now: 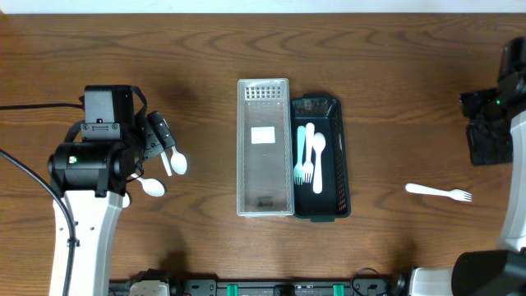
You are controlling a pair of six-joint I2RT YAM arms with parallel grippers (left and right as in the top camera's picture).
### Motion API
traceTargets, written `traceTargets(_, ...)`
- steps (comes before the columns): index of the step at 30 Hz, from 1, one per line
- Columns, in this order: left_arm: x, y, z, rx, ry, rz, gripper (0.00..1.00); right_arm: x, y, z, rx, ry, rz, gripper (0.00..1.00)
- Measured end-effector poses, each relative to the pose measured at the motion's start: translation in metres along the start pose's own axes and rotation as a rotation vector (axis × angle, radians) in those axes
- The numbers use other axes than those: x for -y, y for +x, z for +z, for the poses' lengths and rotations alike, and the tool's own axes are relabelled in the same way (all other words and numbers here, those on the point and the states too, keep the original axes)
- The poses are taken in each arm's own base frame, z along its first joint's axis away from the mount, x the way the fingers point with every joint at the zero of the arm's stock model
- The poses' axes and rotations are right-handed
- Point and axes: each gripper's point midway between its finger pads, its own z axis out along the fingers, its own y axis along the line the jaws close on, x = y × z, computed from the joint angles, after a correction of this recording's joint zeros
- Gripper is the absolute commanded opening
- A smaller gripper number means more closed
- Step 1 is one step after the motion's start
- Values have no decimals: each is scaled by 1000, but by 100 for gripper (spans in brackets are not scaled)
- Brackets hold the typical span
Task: Pack container
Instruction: 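Move the right gripper over the remaining white fork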
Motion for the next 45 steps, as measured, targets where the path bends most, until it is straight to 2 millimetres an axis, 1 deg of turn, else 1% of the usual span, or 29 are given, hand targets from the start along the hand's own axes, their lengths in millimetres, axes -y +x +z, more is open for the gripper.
traceTargets(1, 0, 0, 0, 0, 0, 0, 98, 3, -2, 8, -2, 12, 20, 94)
traceTargets(5, 0, 0, 0, 0, 0, 0, 98, 16, -6, 55, -12, 44, 71, 98)
traceTargets(6, 0, 0, 0, 0, 0, 0, 98, 22, -7, 71, -19, 54, 75, 99)
traceTargets(9, 0, 0, 0, 0, 0, 0, 98, 38, -9, 98, -28, 84, 82, 99)
traceTargets(13, 0, 0, 0, 0, 0, 0, 98, 59, -14, 121, -35, 119, 93, 99)
traceTargets(16, 0, 0, 0, 0, 0, 0, 98, 69, -18, 135, -34, 121, 87, 98)
traceTargets(22, 0, 0, 0, 0, 0, 0, 98, 78, -25, 154, -31, 113, 47, 93)
traceTargets(27, 0, 0, 0, 0, 0, 0, 98, 83, -27, 171, -48, 148, 33, 94)
traceTargets(33, 0, 0, 0, 0, 0, 0, 98, 86, -22, 192, -81, 189, 17, 95)
traceTargets(41, 0, 0, 0, 0, 0, 0, 98, 82, -23, 202, -77, 180, 15, 93)
traceTargets(45, 0, 0, 0, 0, 0, 0, 98, 83, -24, 204, -69, 175, 13, 93)
